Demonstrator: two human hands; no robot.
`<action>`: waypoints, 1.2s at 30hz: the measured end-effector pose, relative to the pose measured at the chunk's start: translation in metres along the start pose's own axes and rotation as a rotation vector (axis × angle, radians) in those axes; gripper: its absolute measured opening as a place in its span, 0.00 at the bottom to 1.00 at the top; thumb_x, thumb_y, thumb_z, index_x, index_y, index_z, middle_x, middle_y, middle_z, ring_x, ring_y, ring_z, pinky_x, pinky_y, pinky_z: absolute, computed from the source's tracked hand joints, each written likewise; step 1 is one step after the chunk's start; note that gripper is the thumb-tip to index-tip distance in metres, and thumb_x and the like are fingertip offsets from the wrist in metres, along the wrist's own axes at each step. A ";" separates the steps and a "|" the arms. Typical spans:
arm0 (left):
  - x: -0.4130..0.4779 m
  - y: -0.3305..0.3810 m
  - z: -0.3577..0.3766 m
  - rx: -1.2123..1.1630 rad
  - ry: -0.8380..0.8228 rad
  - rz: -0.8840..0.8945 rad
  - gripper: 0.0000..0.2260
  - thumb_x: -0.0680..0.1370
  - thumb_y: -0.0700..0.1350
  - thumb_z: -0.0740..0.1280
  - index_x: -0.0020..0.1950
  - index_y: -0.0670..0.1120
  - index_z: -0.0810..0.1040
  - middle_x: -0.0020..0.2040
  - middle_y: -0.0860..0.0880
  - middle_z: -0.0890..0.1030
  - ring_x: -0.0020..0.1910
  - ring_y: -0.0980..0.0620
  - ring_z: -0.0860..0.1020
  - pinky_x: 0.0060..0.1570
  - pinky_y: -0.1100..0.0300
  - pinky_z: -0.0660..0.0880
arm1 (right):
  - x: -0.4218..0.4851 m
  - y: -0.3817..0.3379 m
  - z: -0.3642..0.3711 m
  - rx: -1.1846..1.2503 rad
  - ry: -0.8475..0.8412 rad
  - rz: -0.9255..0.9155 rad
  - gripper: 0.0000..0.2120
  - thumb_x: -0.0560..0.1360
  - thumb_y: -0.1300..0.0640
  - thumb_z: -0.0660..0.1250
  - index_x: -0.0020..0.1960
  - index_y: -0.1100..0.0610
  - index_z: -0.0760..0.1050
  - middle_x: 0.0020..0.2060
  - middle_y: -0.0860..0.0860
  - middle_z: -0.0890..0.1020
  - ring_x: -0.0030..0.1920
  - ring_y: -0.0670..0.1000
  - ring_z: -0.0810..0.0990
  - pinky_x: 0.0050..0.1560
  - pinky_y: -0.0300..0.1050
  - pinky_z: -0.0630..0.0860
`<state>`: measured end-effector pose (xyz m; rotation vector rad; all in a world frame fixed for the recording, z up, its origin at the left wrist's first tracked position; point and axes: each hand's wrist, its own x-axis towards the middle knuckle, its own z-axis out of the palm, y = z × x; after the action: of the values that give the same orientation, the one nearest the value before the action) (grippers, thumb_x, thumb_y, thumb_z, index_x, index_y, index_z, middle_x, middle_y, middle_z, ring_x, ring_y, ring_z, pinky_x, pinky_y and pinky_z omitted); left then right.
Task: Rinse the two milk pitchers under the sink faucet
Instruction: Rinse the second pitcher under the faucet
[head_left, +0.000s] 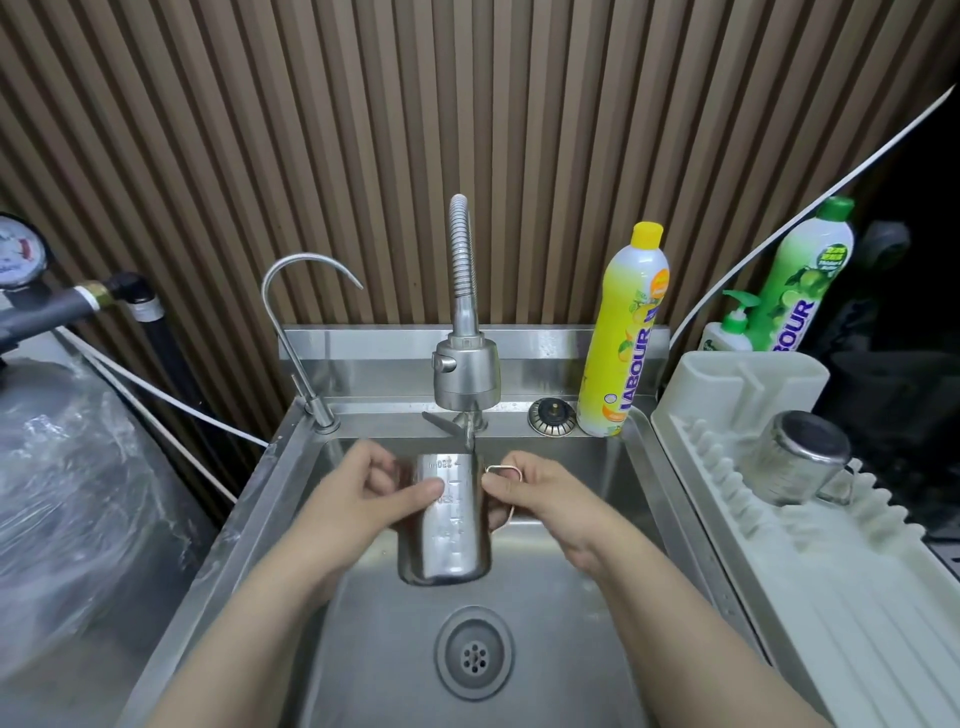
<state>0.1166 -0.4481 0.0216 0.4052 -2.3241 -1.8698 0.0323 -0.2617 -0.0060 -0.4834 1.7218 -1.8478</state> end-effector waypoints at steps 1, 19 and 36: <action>-0.003 -0.005 0.005 -0.071 -0.010 -0.071 0.20 0.65 0.48 0.77 0.46 0.40 0.72 0.37 0.44 0.73 0.35 0.50 0.73 0.36 0.62 0.71 | -0.001 -0.007 -0.004 -0.040 0.008 0.027 0.15 0.73 0.64 0.67 0.33 0.56 0.65 0.23 0.49 0.79 0.25 0.47 0.77 0.34 0.40 0.76; 0.023 0.009 -0.002 0.090 -0.085 0.284 0.23 0.57 0.53 0.76 0.49 0.68 0.77 0.55 0.56 0.80 0.55 0.63 0.77 0.60 0.62 0.70 | -0.008 0.015 0.019 0.141 0.217 -0.191 0.13 0.68 0.61 0.68 0.39 0.54 0.62 0.31 0.40 0.74 0.34 0.39 0.72 0.41 0.36 0.68; 0.006 -0.034 0.045 -0.401 -0.165 -0.098 0.21 0.62 0.38 0.75 0.51 0.46 0.72 0.50 0.48 0.78 0.48 0.53 0.80 0.51 0.55 0.78 | -0.017 -0.043 -0.010 -0.941 0.327 -0.064 0.16 0.65 0.52 0.75 0.35 0.55 0.67 0.32 0.46 0.74 0.37 0.52 0.71 0.36 0.45 0.66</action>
<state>0.1036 -0.4147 -0.0222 0.3292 -1.9728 -2.4292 0.0326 -0.2423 0.0371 -0.6018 2.7941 -1.0780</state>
